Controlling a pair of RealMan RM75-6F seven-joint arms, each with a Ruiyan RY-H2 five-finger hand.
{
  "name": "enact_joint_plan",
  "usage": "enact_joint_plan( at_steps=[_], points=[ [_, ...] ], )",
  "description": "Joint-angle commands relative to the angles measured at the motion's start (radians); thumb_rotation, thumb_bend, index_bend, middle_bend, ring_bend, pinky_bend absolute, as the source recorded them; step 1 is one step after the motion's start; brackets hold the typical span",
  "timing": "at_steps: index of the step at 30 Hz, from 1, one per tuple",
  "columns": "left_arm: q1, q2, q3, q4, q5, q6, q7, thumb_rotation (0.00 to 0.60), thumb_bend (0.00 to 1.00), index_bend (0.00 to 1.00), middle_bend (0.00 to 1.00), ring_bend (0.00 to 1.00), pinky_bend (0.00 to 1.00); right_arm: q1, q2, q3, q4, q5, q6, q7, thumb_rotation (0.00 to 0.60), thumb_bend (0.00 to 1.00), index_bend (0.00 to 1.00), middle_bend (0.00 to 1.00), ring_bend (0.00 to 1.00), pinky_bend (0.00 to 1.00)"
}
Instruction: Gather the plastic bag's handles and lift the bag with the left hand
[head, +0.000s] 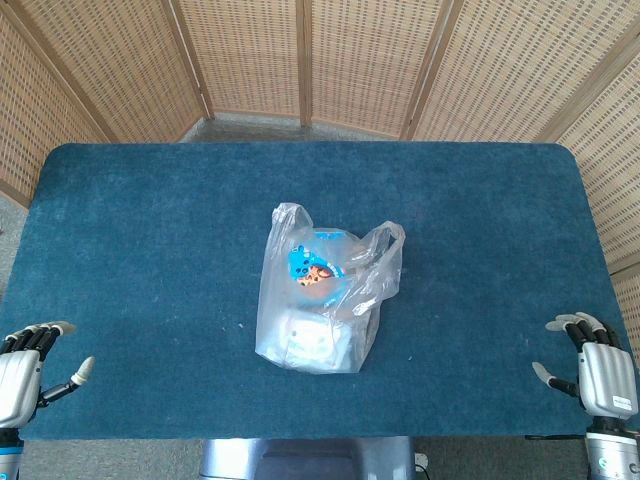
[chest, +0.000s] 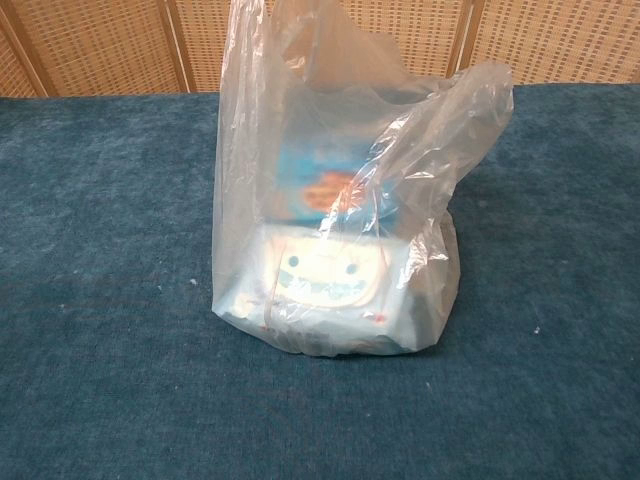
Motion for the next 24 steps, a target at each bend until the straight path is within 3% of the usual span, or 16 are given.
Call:
enact_joint_plan(
  at_steps=[1, 8, 17, 24],
  points=[
    [-0.007, 0.001, -0.001, 0.0, -0.003, -0.007, 0.0, 0.0, 0.22, 0.29, 0.29, 0.22, 0.2, 0.0, -0.001, 0.0, 0.001, 0.0, 0.0, 0.0, 0.585, 0.12, 0.37, 0.3, 0.21, 0.16],
    [-0.033, 0.013, -0.005, -0.01, -0.004, -0.039, -0.026, 0.0, 0.22, 0.29, 0.29, 0.22, 0.2, -0.006, 0.0, -0.001, 0.004, -0.002, 0.009, 0.006, 0.586, 0.12, 0.37, 0.3, 0.21, 0.16],
    [-0.153, 0.123, -0.019, -0.083, -0.055, -0.258, -0.217, 0.0, 0.22, 0.29, 0.29, 0.24, 0.2, -0.016, 0.008, -0.011, -0.01, -0.015, 0.023, -0.002, 0.586, 0.12, 0.37, 0.29, 0.21, 0.16],
    [-0.286, 0.165, -0.075, -0.087, -0.129, -0.451, -0.377, 0.0, 0.22, 0.29, 0.29, 0.24, 0.22, -0.039, 0.017, -0.016, -0.025, -0.008, 0.048, -0.013, 0.584, 0.12, 0.36, 0.29, 0.21, 0.16]
  ],
)
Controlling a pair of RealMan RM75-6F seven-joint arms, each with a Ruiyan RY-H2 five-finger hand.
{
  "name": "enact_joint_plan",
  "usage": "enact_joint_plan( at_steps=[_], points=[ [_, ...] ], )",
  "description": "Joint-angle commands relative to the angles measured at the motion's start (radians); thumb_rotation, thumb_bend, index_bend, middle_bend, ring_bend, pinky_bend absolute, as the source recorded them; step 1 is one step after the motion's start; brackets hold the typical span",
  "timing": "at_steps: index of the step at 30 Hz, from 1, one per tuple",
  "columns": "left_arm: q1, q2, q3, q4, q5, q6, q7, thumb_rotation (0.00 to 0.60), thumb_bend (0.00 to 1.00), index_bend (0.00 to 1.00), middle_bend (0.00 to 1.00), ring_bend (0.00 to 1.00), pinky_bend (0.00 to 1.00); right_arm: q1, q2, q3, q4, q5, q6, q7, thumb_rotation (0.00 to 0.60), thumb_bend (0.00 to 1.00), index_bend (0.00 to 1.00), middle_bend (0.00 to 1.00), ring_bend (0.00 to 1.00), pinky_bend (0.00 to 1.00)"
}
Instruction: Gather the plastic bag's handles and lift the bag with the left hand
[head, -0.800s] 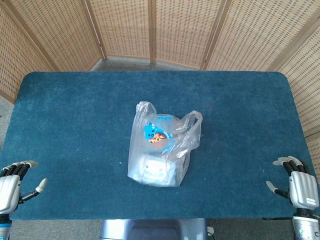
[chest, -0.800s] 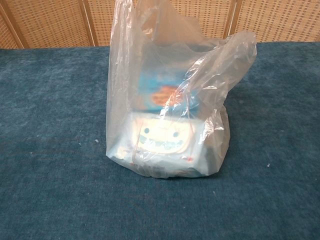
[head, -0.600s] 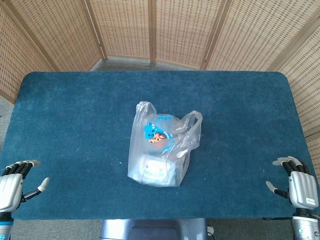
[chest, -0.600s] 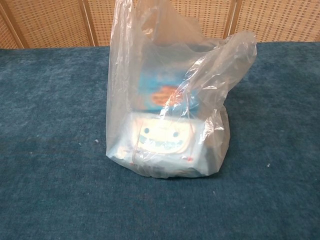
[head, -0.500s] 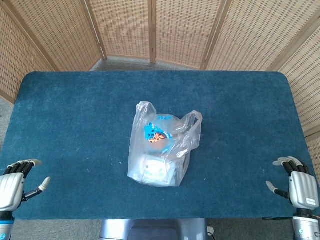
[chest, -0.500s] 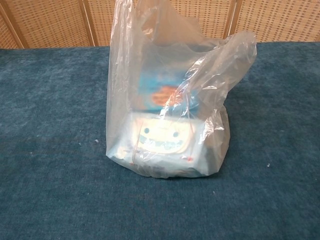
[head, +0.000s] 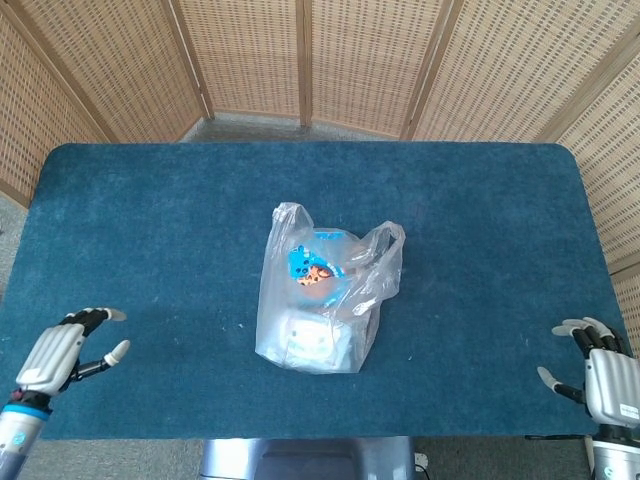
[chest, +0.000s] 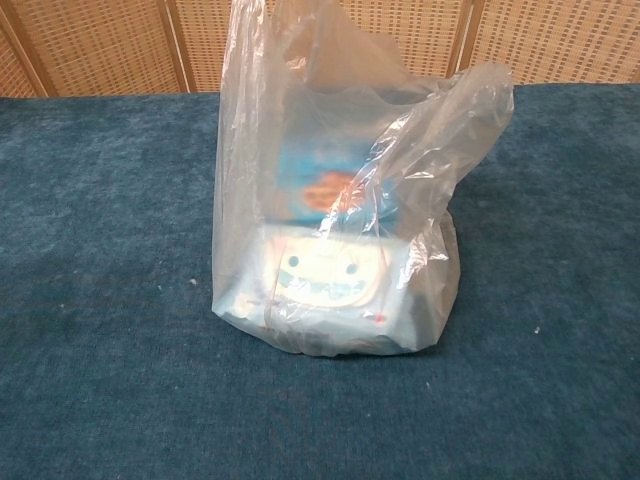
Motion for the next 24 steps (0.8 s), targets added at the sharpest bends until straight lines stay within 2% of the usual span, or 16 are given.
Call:
enact_joint_plan(
  at_steps=[1, 11, 16, 24],
  points=[
    [-0.094, 0.021, -0.047, -0.003, -0.062, -0.124, -0.126, 0.0, 0.22, 0.29, 0.29, 0.24, 0.22, -0.006, 0.003, -0.003, -0.005, 0.005, 0.003, -0.003, 0.583, 0.12, 0.36, 0.29, 0.21, 0.16],
    [-0.247, -0.002, -0.132, 0.036, -0.077, -0.31, -0.409, 0.0, 0.21, 0.29, 0.29, 0.24, 0.22, -0.021, 0.005, 0.003, -0.013, 0.017, 0.021, -0.013, 0.584, 0.12, 0.35, 0.29, 0.21, 0.16],
    [-0.327, -0.011, -0.183, 0.056, -0.042, -0.408, -0.645, 0.0, 0.21, 0.29, 0.29, 0.24, 0.22, -0.022, -0.001, 0.005, -0.011, 0.02, 0.019, -0.016, 0.581, 0.12, 0.35, 0.29, 0.21, 0.16],
    [-0.413, -0.045, -0.218, 0.108, 0.014, -0.459, -0.87, 0.0, 0.19, 0.29, 0.29, 0.24, 0.22, -0.021, -0.005, 0.01, 0.0, 0.023, 0.014, -0.008, 0.584, 0.12, 0.34, 0.29, 0.21, 0.16]
  ],
)
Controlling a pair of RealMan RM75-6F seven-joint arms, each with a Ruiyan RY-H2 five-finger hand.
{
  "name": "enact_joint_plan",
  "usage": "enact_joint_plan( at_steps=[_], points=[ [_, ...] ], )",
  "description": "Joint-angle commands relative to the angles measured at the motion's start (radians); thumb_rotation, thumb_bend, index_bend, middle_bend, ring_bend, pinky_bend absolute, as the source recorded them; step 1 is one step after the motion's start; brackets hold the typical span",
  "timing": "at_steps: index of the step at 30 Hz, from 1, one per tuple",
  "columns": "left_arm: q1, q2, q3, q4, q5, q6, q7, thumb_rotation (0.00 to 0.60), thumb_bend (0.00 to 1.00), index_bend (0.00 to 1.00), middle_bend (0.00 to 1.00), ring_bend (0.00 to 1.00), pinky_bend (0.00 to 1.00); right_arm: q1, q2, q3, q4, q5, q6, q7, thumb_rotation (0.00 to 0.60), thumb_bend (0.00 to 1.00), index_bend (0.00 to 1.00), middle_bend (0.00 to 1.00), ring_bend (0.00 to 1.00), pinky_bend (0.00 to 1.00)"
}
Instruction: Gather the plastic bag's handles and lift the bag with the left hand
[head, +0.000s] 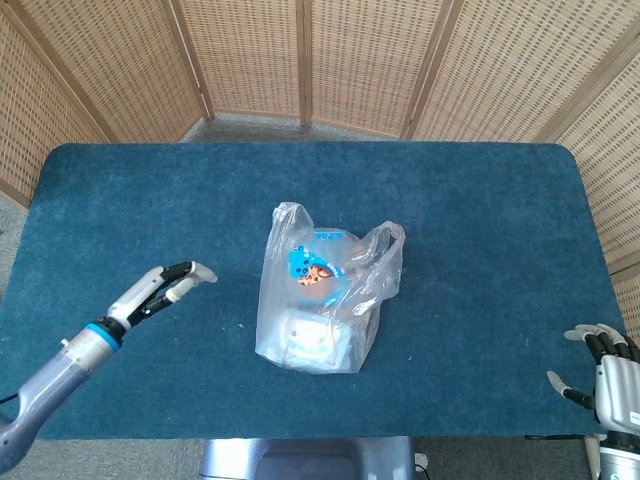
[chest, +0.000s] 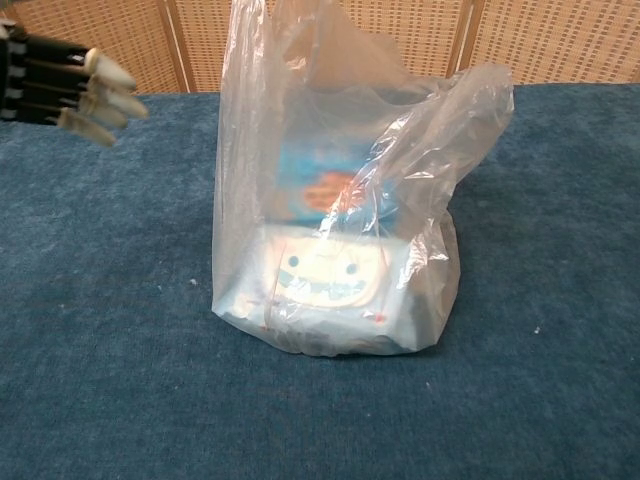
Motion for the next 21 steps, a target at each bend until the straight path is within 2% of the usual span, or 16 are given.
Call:
enact_joint_plan(
  at_steps=[1, 11, 21],
  points=[
    [-0.063, -0.029, -0.034, 0.036, 0.023, -0.041, -0.122, 0.0, 0.19, 0.29, 0.29, 0.24, 0.22, 0.0, -0.001, 0.002, 0.003, 0.002, -0.002, 0.004, 0.584, 0.12, 0.34, 0.29, 0.21, 0.16],
    [-0.159, -0.087, -0.078, 0.089, 0.001, -0.098, -0.305, 0.0, 0.19, 0.29, 0.29, 0.24, 0.22, -0.006, -0.004, 0.005, 0.025, 0.008, 0.0, 0.031, 0.586, 0.12, 0.33, 0.29, 0.21, 0.16],
    [-0.287, -0.158, -0.142, 0.132, -0.072, -0.195, -0.379, 0.0, 0.19, 0.29, 0.29, 0.24, 0.22, -0.031, -0.002, 0.003, 0.043, 0.004, 0.029, 0.069, 0.585, 0.12, 0.33, 0.29, 0.21, 0.16]
  ],
)
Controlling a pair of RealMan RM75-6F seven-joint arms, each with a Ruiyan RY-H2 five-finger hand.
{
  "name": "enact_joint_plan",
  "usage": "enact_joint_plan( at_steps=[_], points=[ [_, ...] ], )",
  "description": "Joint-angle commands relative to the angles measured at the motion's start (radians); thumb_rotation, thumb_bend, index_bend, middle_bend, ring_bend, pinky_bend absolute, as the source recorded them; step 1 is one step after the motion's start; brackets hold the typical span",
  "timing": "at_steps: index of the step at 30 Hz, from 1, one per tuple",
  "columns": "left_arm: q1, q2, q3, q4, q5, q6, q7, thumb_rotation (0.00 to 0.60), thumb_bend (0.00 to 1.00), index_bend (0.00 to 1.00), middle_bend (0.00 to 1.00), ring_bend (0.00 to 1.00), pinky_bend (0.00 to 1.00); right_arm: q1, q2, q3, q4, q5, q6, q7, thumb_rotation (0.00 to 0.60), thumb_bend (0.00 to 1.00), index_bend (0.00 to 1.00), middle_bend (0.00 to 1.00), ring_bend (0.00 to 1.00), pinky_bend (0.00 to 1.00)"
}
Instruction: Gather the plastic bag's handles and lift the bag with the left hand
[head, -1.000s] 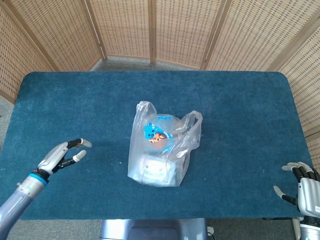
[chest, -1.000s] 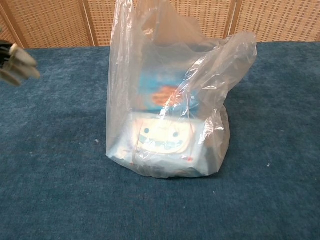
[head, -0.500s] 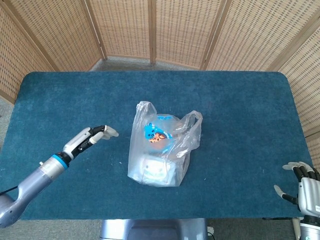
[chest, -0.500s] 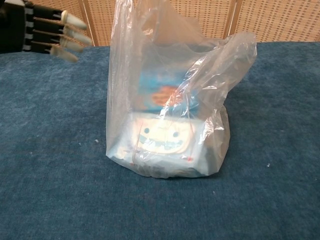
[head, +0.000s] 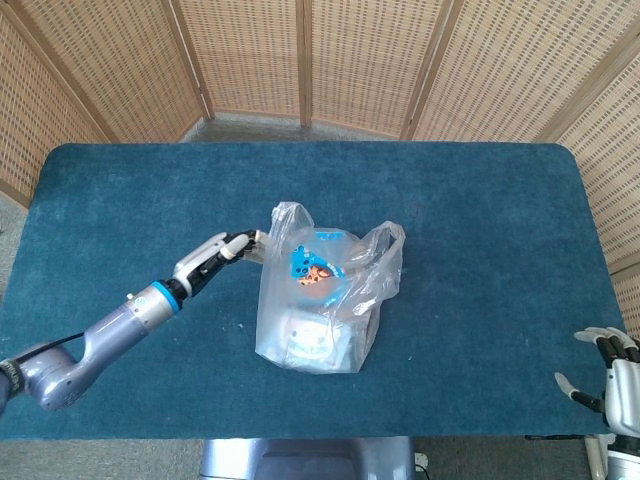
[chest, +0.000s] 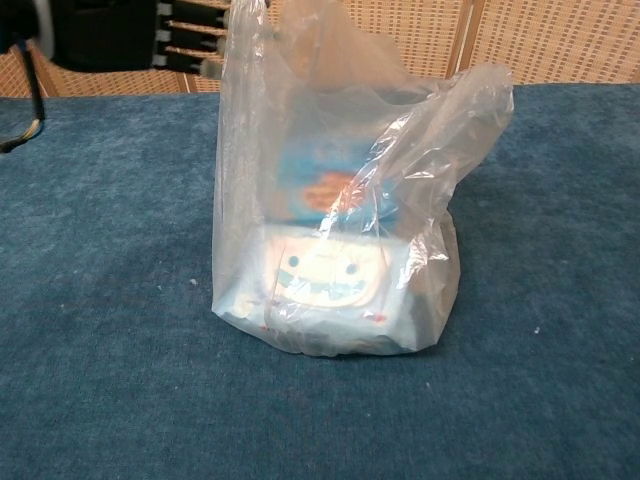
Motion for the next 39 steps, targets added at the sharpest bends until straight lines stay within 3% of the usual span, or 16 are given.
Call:
enact_joint_plan(
  at_steps=[1, 9, 20, 29, 39],
  points=[
    [-0.035, -0.022, -0.021, 0.012, -0.025, -0.033, -0.025, 0.0, 0.19, 0.29, 0.29, 0.24, 0.22, -0.008, 0.004, -0.001, 0.003, -0.002, 0.009, 0.01, 0.585, 0.12, 0.33, 0.29, 0.21, 0.16],
    [-0.067, -0.026, -0.035, -0.006, -0.027, -0.085, -0.073, 0.0, 0.19, 0.29, 0.29, 0.24, 0.23, -0.022, 0.007, -0.004, 0.011, -0.016, 0.028, 0.038, 0.585, 0.12, 0.33, 0.29, 0.21, 0.16],
    [-0.022, 0.047, -0.023, -0.071, 0.049, -0.05, -0.139, 0.0, 0.19, 0.29, 0.29, 0.26, 0.28, -0.031, 0.008, -0.002, 0.013, -0.024, 0.038, 0.047, 0.584, 0.12, 0.33, 0.29, 0.21, 0.16],
    [0.035, 0.119, 0.032, -0.14, 0.15, 0.022, -0.215, 0.0, 0.19, 0.29, 0.29, 0.26, 0.28, -0.035, 0.007, -0.005, 0.006, -0.033, 0.042, 0.043, 0.587, 0.12, 0.33, 0.29, 0.21, 0.16],
    [-0.002, 0.135, 0.075, -0.162, 0.24, 0.079, -0.316, 0.0, 0.19, 0.29, 0.29, 0.26, 0.29, -0.041, 0.013, -0.009, -0.001, -0.051, 0.052, 0.045, 0.584, 0.12, 0.33, 0.29, 0.21, 0.16]
  ],
)
